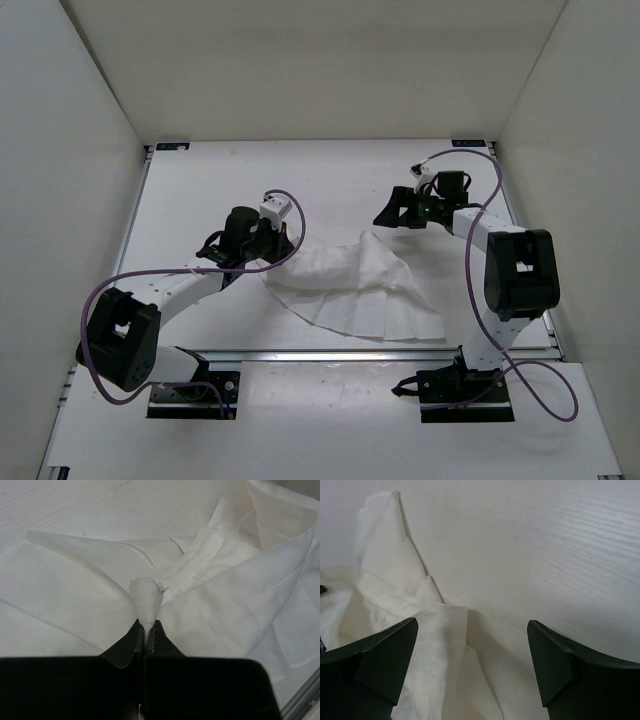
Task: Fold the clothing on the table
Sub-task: Flatten the skirt out, then fold the skirt
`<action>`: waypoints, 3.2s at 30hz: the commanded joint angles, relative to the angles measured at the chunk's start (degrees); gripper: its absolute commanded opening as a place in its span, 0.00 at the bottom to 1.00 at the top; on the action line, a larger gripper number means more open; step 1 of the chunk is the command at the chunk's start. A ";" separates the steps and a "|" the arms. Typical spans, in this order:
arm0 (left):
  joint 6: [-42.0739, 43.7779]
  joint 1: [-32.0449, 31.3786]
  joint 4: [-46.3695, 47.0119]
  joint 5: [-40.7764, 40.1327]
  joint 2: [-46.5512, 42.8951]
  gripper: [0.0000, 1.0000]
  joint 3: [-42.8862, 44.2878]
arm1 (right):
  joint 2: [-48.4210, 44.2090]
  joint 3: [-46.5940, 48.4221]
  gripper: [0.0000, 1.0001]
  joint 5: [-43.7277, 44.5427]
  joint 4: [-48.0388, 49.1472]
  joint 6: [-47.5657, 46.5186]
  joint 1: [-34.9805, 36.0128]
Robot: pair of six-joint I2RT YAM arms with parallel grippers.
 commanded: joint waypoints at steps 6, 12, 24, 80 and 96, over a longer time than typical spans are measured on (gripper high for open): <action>-0.53 0.86 0.09 1.92 -1.62 0.00 0.25 | 3.85 -0.72 0.86 -9.16 6.95 2.06 3.65; -0.61 1.12 0.18 1.65 -1.27 0.00 0.16 | 5.34 -0.47 0.70 -9.00 9.17 4.10 6.03; -3.16 4.28 2.20 2.53 -0.74 0.00 1.39 | 5.44 0.68 0.29 -6.54 0.11 0.66 4.89; -17.93 7.44 -12.73 -8.79 -32.39 0.00 -12.93 | -19.10 -8.29 0.00 7.17 -6.23 -1.19 9.28; -35.59 10.43 -21.79 -20.84 -37.58 0.00 -20.59 | 2.61 5.24 0.00 7.61 -4.47 -0.75 13.41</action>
